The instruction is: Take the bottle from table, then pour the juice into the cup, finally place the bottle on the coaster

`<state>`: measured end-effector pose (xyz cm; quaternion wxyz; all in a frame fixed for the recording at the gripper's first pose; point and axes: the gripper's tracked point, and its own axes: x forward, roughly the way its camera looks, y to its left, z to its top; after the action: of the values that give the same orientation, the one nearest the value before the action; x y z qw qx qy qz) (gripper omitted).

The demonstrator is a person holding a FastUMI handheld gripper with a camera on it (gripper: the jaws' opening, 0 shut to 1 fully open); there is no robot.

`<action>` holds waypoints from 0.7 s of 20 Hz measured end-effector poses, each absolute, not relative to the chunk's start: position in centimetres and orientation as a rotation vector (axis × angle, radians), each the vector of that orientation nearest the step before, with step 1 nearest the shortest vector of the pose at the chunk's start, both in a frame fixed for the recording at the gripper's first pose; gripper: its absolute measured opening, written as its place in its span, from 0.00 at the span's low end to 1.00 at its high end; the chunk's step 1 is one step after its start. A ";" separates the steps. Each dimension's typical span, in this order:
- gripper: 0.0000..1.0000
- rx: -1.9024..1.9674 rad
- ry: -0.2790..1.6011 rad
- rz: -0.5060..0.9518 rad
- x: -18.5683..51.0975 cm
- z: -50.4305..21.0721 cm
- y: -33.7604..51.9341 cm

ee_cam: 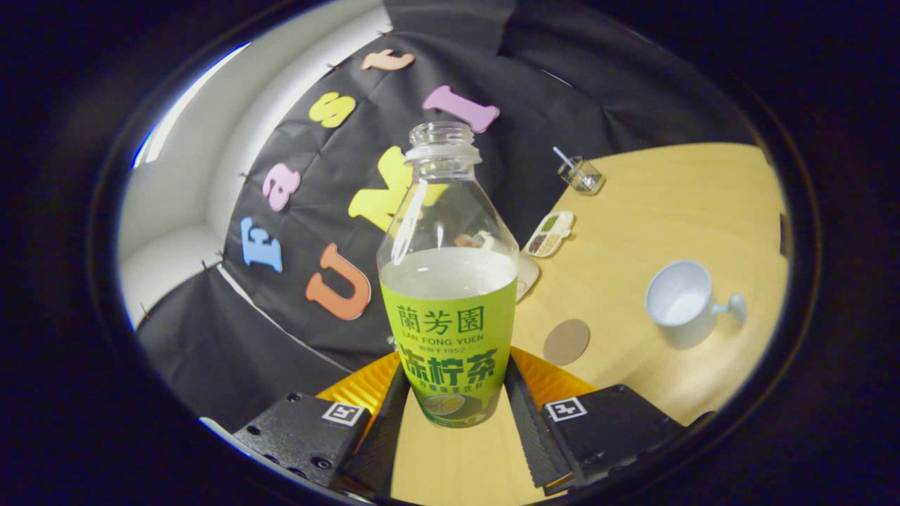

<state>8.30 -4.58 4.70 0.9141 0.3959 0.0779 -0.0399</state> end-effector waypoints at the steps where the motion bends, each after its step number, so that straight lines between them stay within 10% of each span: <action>1: 0.79 0.720 0.157 -0.107 7.9 4.7 -5.0; 14: 0.79 0.102 0.131 -0.290 9.3 5.7 -7.5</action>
<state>9.30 -7.46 5.71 0.9861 0.0508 0.0651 -0.1444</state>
